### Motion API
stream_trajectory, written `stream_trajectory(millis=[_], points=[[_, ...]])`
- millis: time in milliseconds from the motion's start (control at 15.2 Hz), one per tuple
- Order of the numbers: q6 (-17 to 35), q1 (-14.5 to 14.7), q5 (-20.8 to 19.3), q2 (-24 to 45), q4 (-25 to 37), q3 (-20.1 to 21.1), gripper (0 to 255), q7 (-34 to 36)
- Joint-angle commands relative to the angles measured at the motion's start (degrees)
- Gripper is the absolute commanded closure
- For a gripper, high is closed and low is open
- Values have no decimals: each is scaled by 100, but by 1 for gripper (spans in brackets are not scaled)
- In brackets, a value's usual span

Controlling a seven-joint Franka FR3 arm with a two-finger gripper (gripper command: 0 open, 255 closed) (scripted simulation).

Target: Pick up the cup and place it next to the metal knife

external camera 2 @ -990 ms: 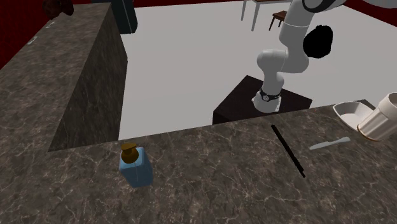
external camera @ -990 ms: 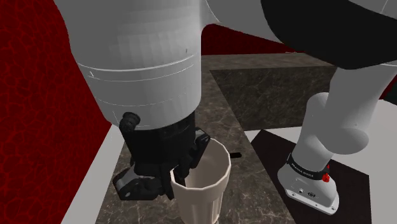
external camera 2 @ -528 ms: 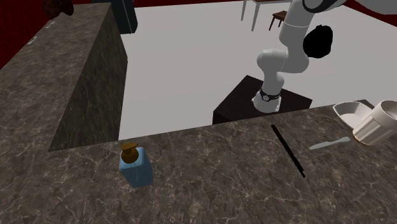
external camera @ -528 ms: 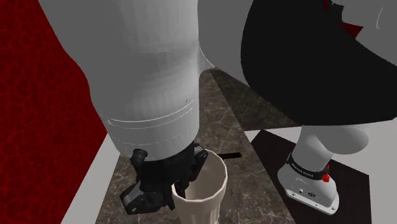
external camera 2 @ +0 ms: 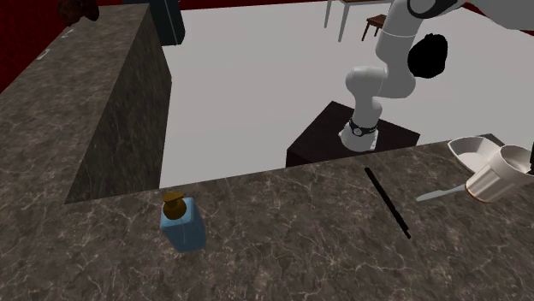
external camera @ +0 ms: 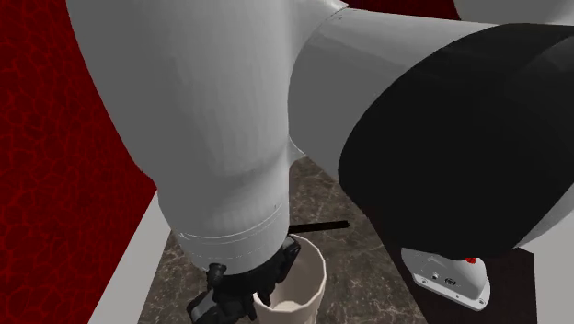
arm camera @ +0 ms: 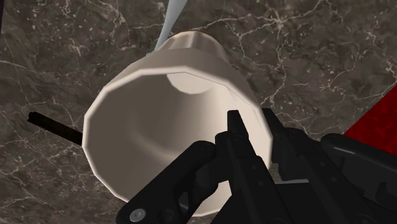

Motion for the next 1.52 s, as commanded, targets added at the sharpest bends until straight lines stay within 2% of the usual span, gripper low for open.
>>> stream_trajectory(millis=[0, 792, 1254, 1320, 1452], points=[[156, 2, -51, 60, -113, 7, 255, 37], [1038, 62, -479, 536, -709, 34, 255, 389], [1038, 64, -479, 536, -709, 32, 255, 389], [1038, 64, -478, 535, -709, 32, 0, 389], [1038, 63, -478, 535, -709, 32, 0, 388]])
